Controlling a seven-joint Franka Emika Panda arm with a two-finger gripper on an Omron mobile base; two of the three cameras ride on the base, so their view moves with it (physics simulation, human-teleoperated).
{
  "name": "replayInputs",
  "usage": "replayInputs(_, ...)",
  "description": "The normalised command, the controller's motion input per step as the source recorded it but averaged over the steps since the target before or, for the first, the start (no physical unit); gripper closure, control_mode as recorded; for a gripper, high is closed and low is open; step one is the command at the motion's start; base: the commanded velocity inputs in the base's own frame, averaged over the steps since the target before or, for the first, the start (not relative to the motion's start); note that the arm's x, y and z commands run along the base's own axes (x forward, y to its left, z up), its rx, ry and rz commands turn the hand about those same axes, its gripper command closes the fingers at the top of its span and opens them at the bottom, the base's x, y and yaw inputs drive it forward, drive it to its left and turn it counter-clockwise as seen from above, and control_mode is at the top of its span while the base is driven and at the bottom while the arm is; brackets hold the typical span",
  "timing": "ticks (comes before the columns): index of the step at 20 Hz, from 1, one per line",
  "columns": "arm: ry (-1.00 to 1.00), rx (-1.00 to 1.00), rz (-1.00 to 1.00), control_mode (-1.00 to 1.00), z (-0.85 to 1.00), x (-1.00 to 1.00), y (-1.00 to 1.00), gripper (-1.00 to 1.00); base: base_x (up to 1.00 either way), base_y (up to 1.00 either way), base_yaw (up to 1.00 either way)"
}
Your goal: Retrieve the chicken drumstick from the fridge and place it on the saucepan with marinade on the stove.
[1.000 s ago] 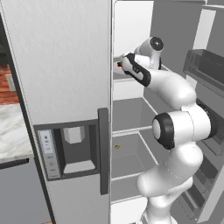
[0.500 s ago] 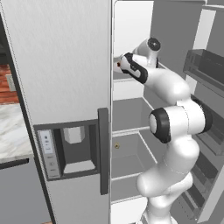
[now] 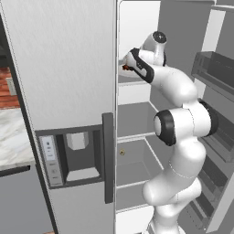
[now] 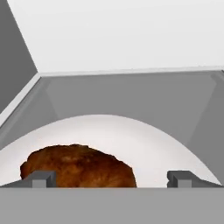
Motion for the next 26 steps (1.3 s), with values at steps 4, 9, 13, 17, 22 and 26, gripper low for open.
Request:
replayInputs(4, 0.14, 0.00, 0.00, -1.00, 0.00, 0.00, 0.00, -1.00, 0.00, 0.00, 0.00)
replayInputs(9, 0.02, 0.00, 0.00, -1.00, 0.00, -0.03, 0.00, -1.00, 0.00, 0.00, 0.00)
replayInputs(13, 0.00, 0.00, 0.03, -1.00, 0.00, -0.13, 0.00, -1.00, 0.00, 0.00, 0.00)
replayInputs(17, 0.00, 0.00, 0.03, -1.00, 0.00, -0.12, 0.00, -1.00, 0.00, 0.00, 0.00)
replayInputs(22, 0.00, 0.00, 0.02, -1.00, -0.07, -0.14, 0.00, -1.00, 0.00, 0.00, 0.00)
replayInputs(26, 0.00, 0.00, 0.01, -1.00, -0.12, -0.11, 0.00, -1.00, 0.00, 0.00, 0.00)
